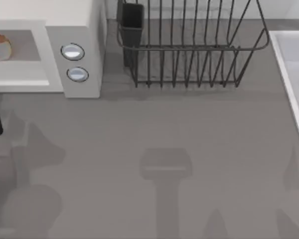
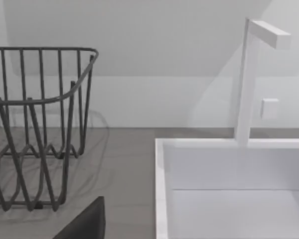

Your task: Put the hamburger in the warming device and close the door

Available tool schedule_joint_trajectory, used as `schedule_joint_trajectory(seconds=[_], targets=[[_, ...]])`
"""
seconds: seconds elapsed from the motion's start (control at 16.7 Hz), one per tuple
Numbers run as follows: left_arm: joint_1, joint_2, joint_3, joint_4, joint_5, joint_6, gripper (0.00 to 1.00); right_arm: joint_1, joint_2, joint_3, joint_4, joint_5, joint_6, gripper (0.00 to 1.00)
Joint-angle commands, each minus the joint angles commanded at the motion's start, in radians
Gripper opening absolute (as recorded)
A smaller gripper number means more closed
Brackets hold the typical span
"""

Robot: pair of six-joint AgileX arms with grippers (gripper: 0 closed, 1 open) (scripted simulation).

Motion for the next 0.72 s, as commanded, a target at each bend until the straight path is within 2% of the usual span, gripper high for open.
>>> schedule_joint_trajectory(seconds=[0.18, 0.48, 0.72], targets=[[0.000, -0.102, 0.035, -0.127, -0.002, -0.001, 1.00, 0.000, 0.000, 0.000, 0.000, 0.000, 0.000, 1.00], [0.000, -0.289, 0.090, -0.431, -0.004, -0.002, 1.00, 0.000, 0.000, 0.000, 0.000, 0.000, 0.000, 1.00], [0.001, -0.389, 0.138, -0.547, -0.005, -0.002, 1.00, 0.000, 0.000, 0.000, 0.000, 0.000, 0.000, 1.00]])
